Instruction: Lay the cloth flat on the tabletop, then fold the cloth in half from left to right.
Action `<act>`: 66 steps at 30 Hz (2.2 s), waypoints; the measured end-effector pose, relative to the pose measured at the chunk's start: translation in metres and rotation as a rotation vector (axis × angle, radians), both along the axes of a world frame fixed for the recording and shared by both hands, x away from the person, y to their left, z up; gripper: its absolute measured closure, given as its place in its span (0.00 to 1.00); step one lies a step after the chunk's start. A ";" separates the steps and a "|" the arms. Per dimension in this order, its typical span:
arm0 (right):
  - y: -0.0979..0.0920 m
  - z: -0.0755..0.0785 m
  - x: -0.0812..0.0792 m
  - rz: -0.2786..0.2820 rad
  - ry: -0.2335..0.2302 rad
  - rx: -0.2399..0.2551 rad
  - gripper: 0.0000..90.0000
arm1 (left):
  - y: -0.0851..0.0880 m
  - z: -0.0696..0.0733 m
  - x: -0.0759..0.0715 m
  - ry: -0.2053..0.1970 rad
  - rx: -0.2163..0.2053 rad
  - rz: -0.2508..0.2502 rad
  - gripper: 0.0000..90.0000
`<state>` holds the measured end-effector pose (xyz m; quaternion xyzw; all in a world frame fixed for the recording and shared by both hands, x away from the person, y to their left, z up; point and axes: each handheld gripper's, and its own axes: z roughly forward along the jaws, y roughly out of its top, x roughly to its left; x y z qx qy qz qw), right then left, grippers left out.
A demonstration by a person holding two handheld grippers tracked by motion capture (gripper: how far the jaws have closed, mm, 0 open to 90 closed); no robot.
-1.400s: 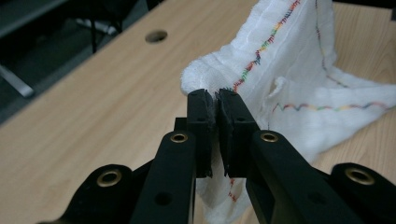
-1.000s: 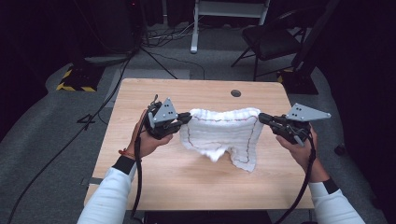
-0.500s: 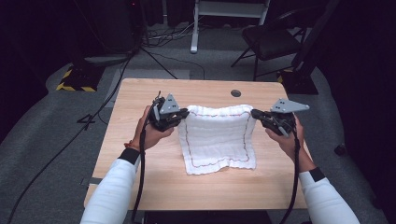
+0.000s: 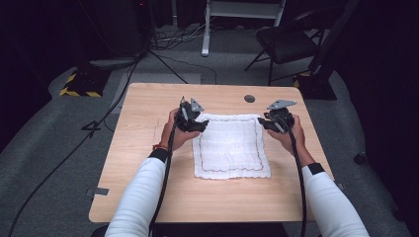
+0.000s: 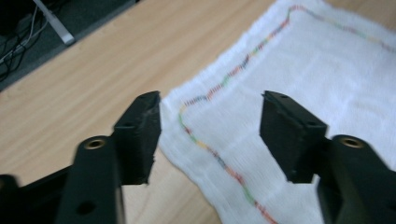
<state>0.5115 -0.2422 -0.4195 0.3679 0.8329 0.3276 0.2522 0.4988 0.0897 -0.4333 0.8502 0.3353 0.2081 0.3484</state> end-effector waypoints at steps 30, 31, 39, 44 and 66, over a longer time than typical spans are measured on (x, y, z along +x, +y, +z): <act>-0.037 -0.065 -0.129 0.100 0.203 -0.016 0.44 | 0.026 -0.060 -0.118 0.153 0.036 -0.187 0.29; -0.037 -0.065 -0.132 0.100 0.206 -0.014 0.44 | 0.026 -0.061 -0.122 0.157 0.028 -0.191 0.29; -0.046 -0.067 -0.160 0.116 0.243 0.021 0.41 | 0.026 -0.060 -0.154 0.160 0.031 -0.240 0.29; -0.045 -0.061 -0.166 0.135 0.214 0.027 0.37 | 0.031 -0.057 -0.160 0.165 -0.007 -0.238 0.21; 0.020 -0.042 -0.154 0.296 0.107 0.049 0.41 | 0.054 -0.033 -0.084 0.079 -0.078 -0.037 0.23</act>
